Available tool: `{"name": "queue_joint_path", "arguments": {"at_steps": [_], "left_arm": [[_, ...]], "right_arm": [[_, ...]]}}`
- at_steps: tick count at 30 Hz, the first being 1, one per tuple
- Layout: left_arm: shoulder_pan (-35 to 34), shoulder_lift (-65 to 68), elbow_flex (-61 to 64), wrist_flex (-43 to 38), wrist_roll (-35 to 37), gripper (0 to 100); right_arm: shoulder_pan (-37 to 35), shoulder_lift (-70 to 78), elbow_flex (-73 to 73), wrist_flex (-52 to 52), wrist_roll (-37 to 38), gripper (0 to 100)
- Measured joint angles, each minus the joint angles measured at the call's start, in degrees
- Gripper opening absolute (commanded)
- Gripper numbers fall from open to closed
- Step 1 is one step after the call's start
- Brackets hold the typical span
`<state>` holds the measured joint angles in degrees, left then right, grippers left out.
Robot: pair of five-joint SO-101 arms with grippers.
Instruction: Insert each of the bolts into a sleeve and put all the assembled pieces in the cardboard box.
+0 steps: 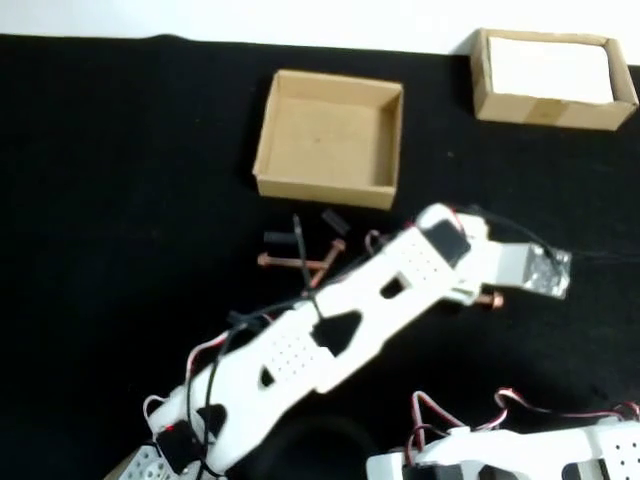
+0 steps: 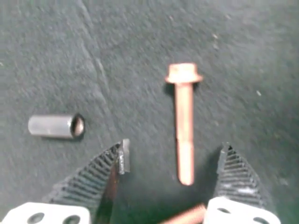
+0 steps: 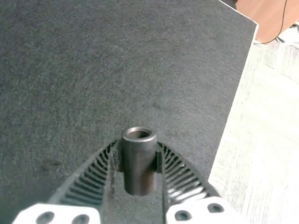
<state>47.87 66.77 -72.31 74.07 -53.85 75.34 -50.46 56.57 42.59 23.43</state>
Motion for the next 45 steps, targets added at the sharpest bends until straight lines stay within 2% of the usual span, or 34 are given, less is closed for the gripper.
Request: {"name": "queue_joint_path", "arguments": {"at_steps": [9,14,30,33,37,39,41,45], "left_arm": [[0.1,3.2,-7.3,-1.0,0.0,30],[0.4,3.2,-7.6,-4.7,0.0,30],[2.0,2.1,6.3,-14.4,0.0,30],[2.0,2.2,7.4,-14.9,0.0,23],[2.9,2.2,8.3,-14.8,0.1,0],[3.5,2.5,8.4,-14.4,0.1,3],[4.0,2.7,8.4,-12.7,0.3,1],[4.7,2.7,8.4,-12.0,4.7,1]], "right_arm": [[-0.7,0.0,1.6,0.0,0.0,0.7],[-0.9,0.0,1.8,0.0,0.0,0.7],[-0.8,0.0,1.8,0.0,0.0,0.7],[-0.4,0.0,1.8,0.0,0.0,0.7],[-0.5,0.0,1.8,0.0,0.0,0.7],[-0.4,0.0,1.8,0.0,0.0,0.7],[-0.4,0.0,1.8,0.0,0.0,0.7],[-0.4,0.0,1.8,0.0,0.0,0.7]]}}
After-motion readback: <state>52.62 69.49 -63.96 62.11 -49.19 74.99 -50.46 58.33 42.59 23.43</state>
